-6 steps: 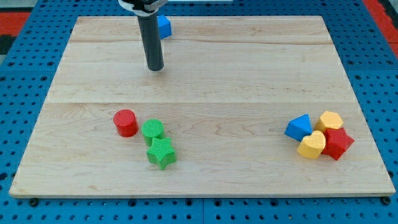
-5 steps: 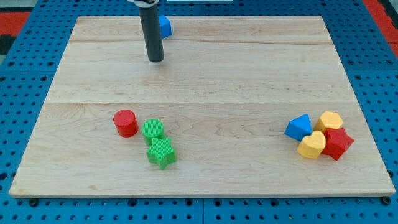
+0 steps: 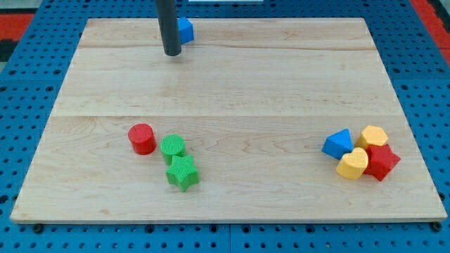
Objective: Move the arm to the left of the blue cube
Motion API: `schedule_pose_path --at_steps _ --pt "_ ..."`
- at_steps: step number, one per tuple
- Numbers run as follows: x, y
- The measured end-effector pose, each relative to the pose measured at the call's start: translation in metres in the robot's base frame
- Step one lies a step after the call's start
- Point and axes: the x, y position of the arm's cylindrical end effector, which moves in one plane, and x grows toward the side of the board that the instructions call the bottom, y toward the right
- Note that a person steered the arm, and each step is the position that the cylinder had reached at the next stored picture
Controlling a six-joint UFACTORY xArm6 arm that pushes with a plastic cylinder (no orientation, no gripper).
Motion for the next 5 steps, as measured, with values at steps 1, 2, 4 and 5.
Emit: schedule_pose_path --at_steps 1,2,4,5 --pt "0.0 -0.0089" --pt "0.0 -0.0145" --pt "-0.0095 -0.0173" --pt "-0.0095 -0.0174"
